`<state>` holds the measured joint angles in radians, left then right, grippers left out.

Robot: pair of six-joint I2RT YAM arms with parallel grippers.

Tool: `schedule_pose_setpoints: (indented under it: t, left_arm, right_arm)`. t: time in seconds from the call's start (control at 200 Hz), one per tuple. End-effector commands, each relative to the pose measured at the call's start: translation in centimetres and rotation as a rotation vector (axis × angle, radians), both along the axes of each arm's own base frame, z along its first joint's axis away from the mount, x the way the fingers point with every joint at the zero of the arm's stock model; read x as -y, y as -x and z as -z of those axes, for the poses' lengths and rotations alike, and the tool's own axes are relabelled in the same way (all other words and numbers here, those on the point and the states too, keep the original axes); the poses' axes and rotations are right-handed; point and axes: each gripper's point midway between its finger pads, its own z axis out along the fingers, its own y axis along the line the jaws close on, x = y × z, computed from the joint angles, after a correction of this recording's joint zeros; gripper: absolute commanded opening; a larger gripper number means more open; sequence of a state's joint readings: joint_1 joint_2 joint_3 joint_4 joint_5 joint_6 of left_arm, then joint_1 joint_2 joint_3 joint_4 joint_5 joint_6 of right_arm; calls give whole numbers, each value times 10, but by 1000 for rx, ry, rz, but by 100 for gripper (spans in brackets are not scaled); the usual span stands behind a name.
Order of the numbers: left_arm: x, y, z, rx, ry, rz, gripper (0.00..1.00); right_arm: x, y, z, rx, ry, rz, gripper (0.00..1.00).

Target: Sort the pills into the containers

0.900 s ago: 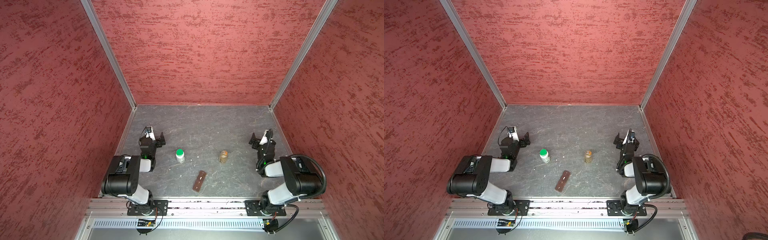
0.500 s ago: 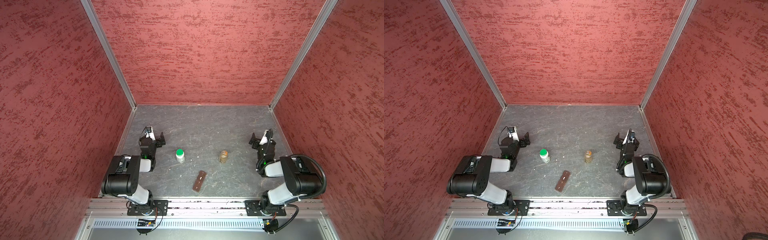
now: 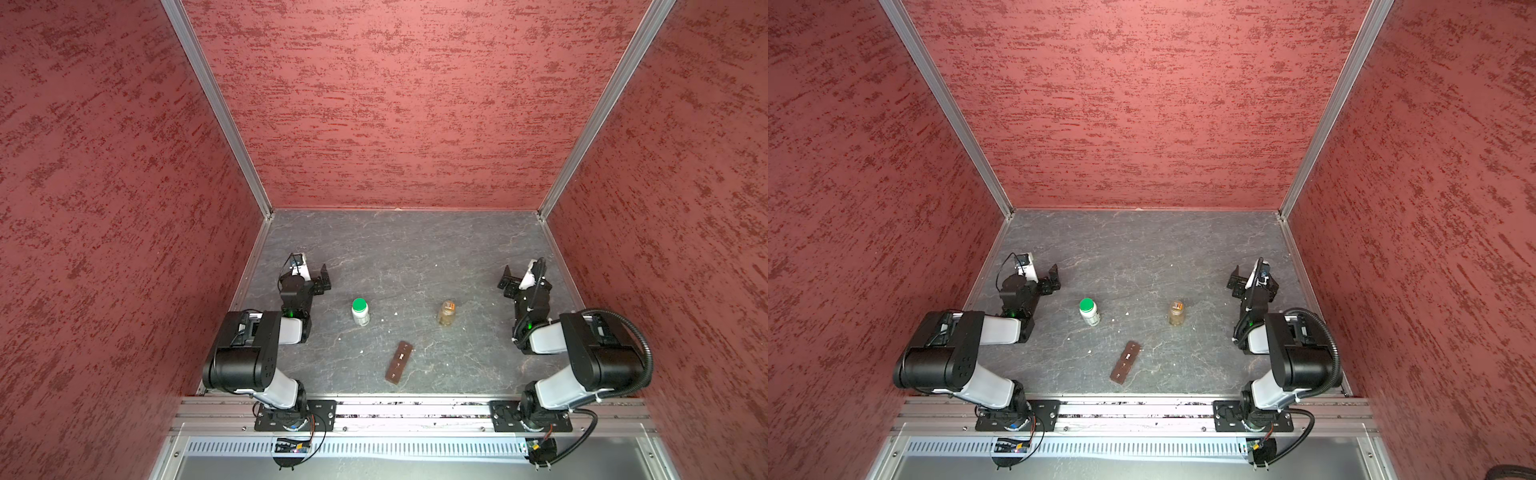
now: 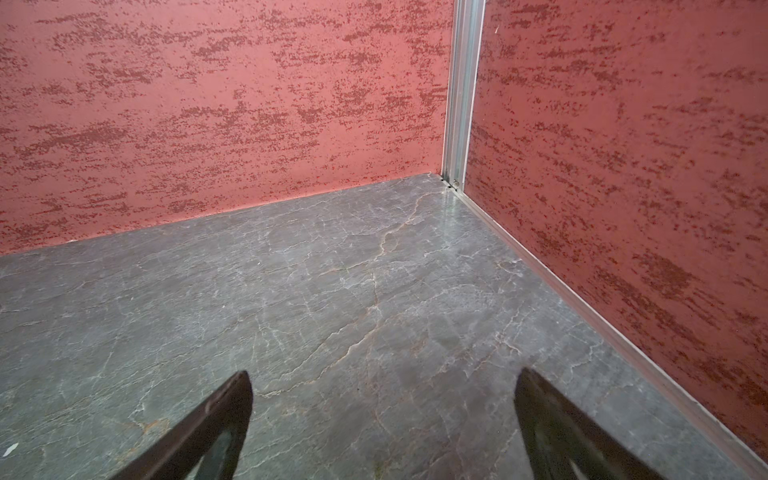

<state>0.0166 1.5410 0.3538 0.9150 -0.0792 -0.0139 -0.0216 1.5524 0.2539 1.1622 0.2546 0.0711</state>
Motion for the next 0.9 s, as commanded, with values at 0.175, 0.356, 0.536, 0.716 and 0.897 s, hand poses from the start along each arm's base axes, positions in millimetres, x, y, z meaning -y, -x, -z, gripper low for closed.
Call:
schedule_pose_setpoints:
  t: [0.175,0.356,0.536,0.716,0.897]
  left_arm:
    - [0,-4,-8,20,14,5,99]
    - [1,-3,-17,35,-2,2,100]
    - [-11,8,-95,51,43,-128,100]
    - [-22,18,-181,86,127,-208,100]
    - [-5,35,-207,-40,198,-139,98]
  right_arm:
    - [0,-4,-12,42,3,-10,99]
    - [1,1,-21,63,1,-4,96]
    - [14,7,-90,102,-27,87,97]
    - [4,7,-178,183,-212,44,74]
    - [-27,-6,-187,32,-524,-65,71]
